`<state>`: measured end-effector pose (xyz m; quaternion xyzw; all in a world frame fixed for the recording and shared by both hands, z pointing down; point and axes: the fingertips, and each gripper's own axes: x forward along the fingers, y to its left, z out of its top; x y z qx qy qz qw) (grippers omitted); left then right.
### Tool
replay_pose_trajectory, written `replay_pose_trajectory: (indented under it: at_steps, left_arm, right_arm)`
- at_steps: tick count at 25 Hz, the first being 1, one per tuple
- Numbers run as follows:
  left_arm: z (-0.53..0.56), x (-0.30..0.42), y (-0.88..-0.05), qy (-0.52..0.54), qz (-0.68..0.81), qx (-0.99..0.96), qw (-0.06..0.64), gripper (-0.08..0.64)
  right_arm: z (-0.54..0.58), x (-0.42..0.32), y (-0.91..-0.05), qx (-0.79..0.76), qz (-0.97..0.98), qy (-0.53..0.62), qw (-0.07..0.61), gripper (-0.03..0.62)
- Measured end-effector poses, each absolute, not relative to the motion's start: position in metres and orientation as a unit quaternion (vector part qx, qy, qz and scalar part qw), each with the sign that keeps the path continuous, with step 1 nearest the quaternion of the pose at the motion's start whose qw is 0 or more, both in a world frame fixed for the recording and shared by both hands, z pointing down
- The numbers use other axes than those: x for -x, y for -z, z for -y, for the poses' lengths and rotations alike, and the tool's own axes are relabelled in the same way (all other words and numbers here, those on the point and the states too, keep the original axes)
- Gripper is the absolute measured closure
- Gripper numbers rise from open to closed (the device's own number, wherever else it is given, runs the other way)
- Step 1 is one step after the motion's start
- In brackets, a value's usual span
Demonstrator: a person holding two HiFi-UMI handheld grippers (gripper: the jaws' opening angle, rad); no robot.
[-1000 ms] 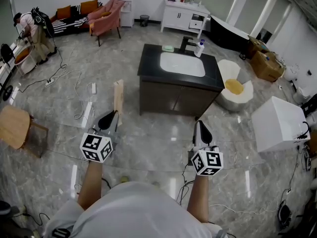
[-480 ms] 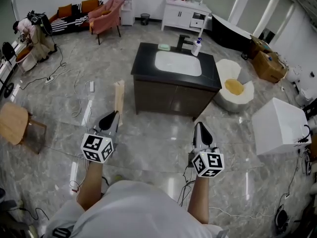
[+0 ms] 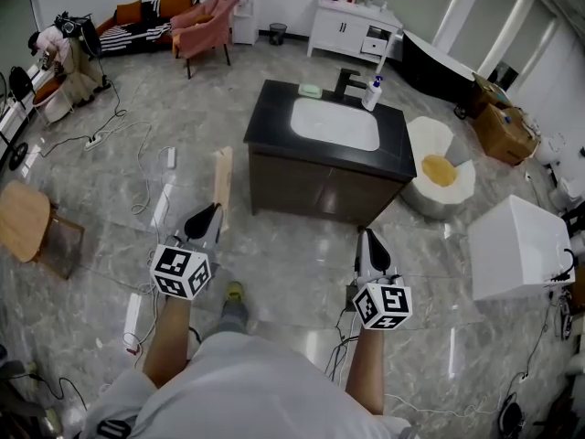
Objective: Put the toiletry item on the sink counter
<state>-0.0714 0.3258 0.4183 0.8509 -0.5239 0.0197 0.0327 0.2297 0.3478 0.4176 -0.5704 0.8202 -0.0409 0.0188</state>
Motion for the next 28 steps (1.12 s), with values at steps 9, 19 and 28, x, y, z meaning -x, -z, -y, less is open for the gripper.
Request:
replay_pose_trajectory:
  at_steps: [9,19,28]
  left_arm:
    - [-0.208,0.123,-0.425,-0.017,0.517,-0.855,0.042,0.554]
    - [-0.078,0.191,-0.408,-0.013,0.490,-0.871,0.036,0.554]
    - [-0.018,0.214,-0.420,-0.009,0.480,-0.876,0.052,0.554]
  right_arm:
    - [-0.232,-0.177,-0.414,0.575,-0.817,0.041,0.020,0.588]
    - [-0.113,-0.096,-0.398,0.588,-0.808,0.035,0.032,0.588]
    - [-0.056,-0.065,-0.398,0.590,-0.807,0.025,0.010,0.588]
